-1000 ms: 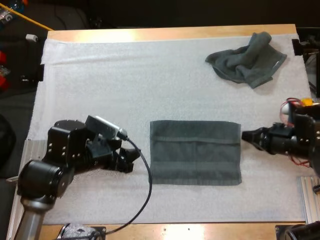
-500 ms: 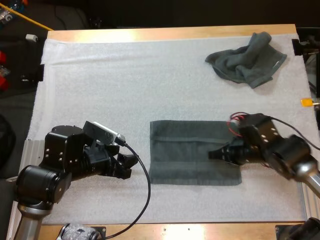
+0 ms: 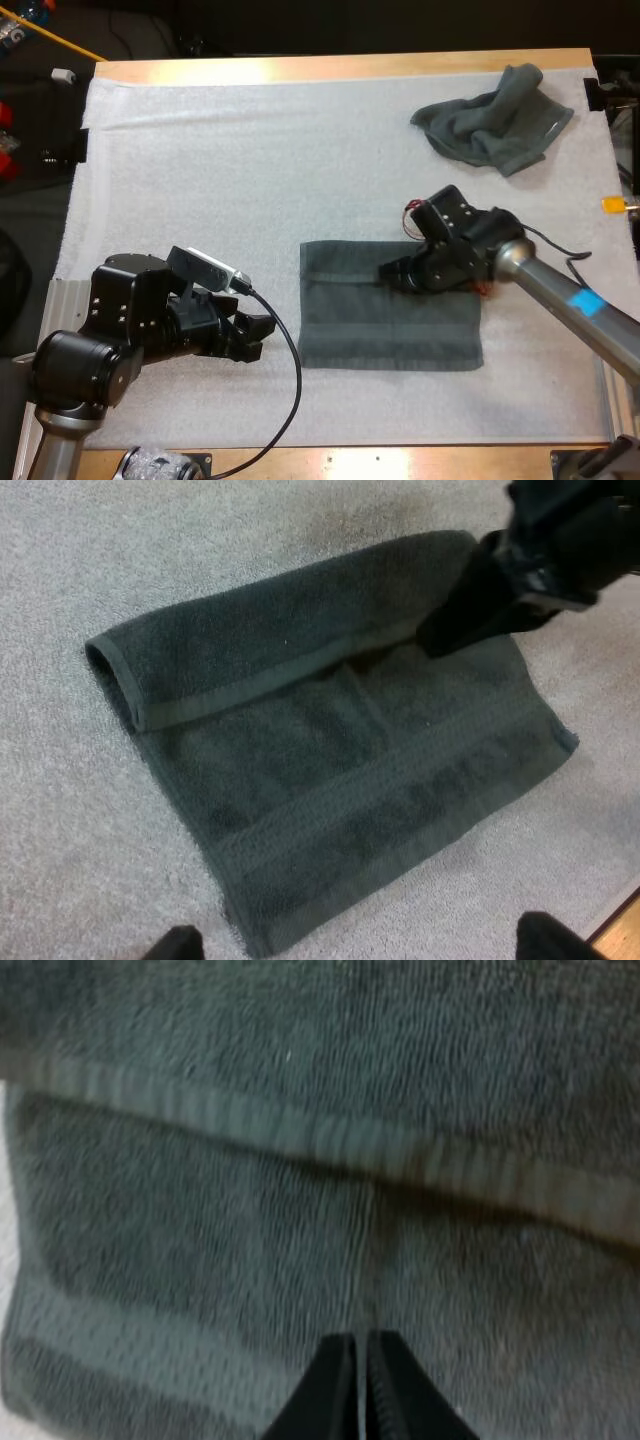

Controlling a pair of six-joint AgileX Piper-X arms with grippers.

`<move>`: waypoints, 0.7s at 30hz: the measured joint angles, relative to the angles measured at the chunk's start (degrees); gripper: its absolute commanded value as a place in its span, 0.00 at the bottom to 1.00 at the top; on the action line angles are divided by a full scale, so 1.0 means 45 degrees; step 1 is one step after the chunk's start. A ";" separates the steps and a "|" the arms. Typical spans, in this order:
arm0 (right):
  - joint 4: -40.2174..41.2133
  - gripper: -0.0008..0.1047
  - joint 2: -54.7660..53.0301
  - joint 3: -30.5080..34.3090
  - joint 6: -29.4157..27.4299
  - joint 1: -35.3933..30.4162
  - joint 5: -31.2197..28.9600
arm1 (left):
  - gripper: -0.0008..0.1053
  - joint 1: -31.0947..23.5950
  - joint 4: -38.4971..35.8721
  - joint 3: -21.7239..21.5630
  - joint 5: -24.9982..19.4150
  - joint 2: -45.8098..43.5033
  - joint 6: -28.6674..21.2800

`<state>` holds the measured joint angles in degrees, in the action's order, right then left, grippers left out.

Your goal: Pick towel from pile, fold and stack

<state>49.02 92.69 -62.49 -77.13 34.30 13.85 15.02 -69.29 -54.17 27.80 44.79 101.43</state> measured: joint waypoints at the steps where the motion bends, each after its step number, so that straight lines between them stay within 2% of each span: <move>1: 0.0002 0.01 0.0220 -0.0105 0.0000 0.0000 0.0000 | 0.58 0.0000 0.0000 0.0000 0.0000 0.0000 0.0000; 12: -0.0196 0.01 0.2109 -0.0272 0.0000 0.0000 0.0000 | 0.58 0.0000 -0.0212 0.0000 0.0000 0.0000 0.0000; 21: -0.1335 0.01 0.2562 -0.0272 0.0447 0.0000 -0.0146 | 0.58 0.0000 -0.0212 0.0000 0.0000 0.0000 0.0000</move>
<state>43.02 104.22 -63.71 -75.12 34.30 13.19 15.02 -70.24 -54.17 27.80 44.79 101.43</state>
